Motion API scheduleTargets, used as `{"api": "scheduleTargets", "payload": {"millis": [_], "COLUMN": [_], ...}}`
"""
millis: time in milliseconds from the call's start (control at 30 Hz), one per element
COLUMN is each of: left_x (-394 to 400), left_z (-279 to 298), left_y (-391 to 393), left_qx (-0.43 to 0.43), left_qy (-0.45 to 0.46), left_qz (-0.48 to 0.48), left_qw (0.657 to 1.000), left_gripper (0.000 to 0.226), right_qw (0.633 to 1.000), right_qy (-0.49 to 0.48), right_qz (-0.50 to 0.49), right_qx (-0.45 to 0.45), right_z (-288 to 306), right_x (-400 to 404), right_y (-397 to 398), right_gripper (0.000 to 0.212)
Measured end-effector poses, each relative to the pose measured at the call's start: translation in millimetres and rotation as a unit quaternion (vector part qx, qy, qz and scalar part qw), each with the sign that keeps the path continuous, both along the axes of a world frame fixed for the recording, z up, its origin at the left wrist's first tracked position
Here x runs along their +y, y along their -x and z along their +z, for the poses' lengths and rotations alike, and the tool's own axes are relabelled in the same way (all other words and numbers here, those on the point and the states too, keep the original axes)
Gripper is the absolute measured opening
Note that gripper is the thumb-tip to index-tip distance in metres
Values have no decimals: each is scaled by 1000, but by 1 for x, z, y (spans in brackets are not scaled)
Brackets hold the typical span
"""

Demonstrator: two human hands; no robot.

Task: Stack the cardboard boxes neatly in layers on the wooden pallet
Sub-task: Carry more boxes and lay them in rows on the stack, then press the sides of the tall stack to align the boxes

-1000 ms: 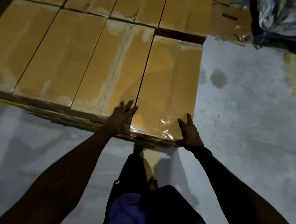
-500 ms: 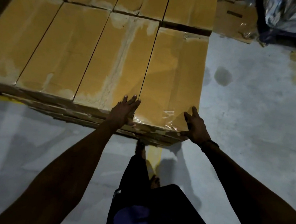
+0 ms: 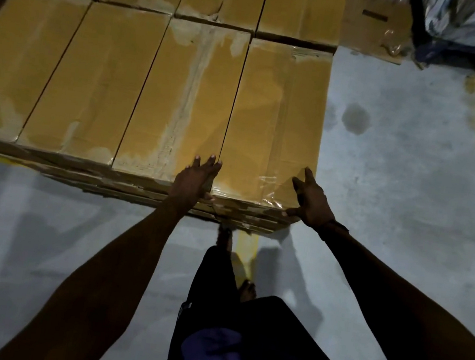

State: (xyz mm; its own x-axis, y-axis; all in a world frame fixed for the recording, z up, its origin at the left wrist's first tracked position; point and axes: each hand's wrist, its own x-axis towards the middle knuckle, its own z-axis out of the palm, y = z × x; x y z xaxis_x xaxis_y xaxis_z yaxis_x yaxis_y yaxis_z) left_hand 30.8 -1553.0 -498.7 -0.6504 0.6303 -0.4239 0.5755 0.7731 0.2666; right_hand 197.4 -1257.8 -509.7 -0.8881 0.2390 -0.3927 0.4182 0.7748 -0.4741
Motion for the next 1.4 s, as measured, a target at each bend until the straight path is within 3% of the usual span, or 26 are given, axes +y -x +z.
{"api": "scheduleTargets", "payload": {"millis": [167, 300, 567, 800, 1133, 1400], "left_x": [0, -4, 62, 173, 345, 413], "left_z": [3, 11, 71, 93, 116, 138], "left_y": [1, 5, -12, -28, -72, -74], "left_qx": [-19, -55, -33, -97, -70, -56], "left_qy": [8, -98, -303, -337, -383, -417], "left_qz": [-18, 11, 168, 208, 252, 338], "left_qw": [1000, 994, 938, 913, 886, 842], "left_gripper": [110, 115, 60, 46, 36, 35], "right_qw": [999, 996, 970, 926, 908, 911], "right_qy": [22, 62, 69, 69, 103, 137], "right_qz": [-12, -65, -222, -338, -338, -282], "right_qx": [-21, -3, 71, 155, 226, 270], "right_z": [14, 46, 91, 106, 122, 146], "right_x": [-1, 1, 41, 114, 271, 368], "right_y": [2, 3, -21, -61, -118, -68], "right_gripper": [118, 108, 70, 58, 53, 48]}}
